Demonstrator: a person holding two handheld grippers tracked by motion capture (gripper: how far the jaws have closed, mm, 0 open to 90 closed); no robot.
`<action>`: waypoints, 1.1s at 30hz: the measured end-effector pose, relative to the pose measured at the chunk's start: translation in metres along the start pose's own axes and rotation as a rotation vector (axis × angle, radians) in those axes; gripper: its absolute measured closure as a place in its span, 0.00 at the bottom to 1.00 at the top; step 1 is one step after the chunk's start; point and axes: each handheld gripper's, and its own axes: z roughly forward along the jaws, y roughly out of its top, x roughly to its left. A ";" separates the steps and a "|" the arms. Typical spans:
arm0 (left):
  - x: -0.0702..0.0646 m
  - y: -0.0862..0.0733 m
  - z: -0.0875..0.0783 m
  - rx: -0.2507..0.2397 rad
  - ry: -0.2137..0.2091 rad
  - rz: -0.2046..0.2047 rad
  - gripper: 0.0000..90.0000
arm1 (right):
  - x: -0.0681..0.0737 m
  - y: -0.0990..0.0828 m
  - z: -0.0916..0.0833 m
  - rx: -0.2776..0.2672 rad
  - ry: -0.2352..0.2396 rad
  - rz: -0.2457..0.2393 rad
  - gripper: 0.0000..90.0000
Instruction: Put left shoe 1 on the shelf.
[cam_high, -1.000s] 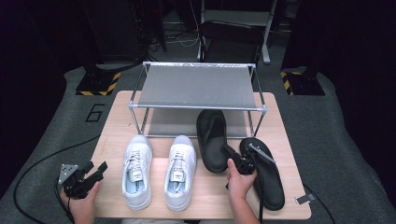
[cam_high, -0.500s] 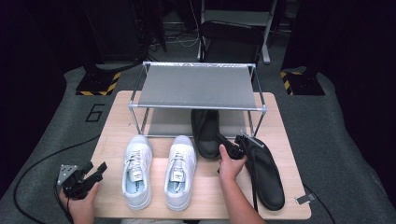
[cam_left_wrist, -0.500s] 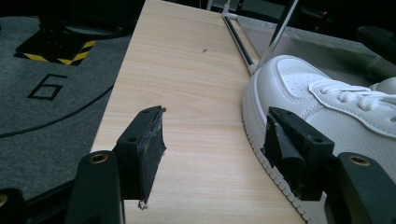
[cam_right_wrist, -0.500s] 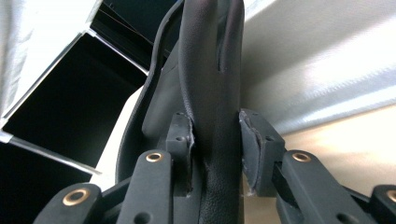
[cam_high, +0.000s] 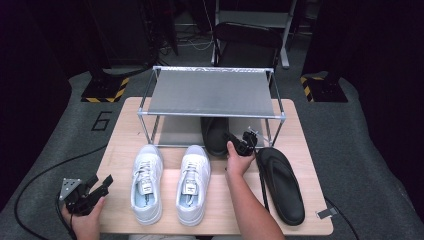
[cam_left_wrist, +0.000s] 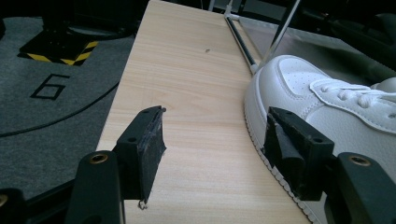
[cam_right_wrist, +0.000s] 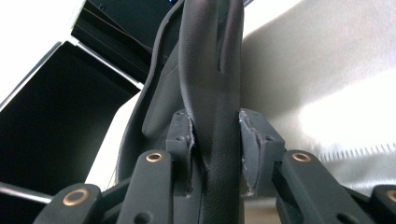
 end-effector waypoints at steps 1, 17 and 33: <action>0.001 0.000 0.000 -0.002 0.002 -0.004 0.42 | 0.000 0.002 0.003 -0.011 0.004 0.010 0.74; 0.001 -0.001 -0.002 -0.006 0.004 -0.008 0.42 | -0.006 -0.002 0.018 -0.024 -0.009 0.032 0.74; 0.006 -0.002 -0.005 -0.002 0.010 -0.031 0.42 | -0.005 -0.001 0.036 -0.051 -0.024 -0.002 0.73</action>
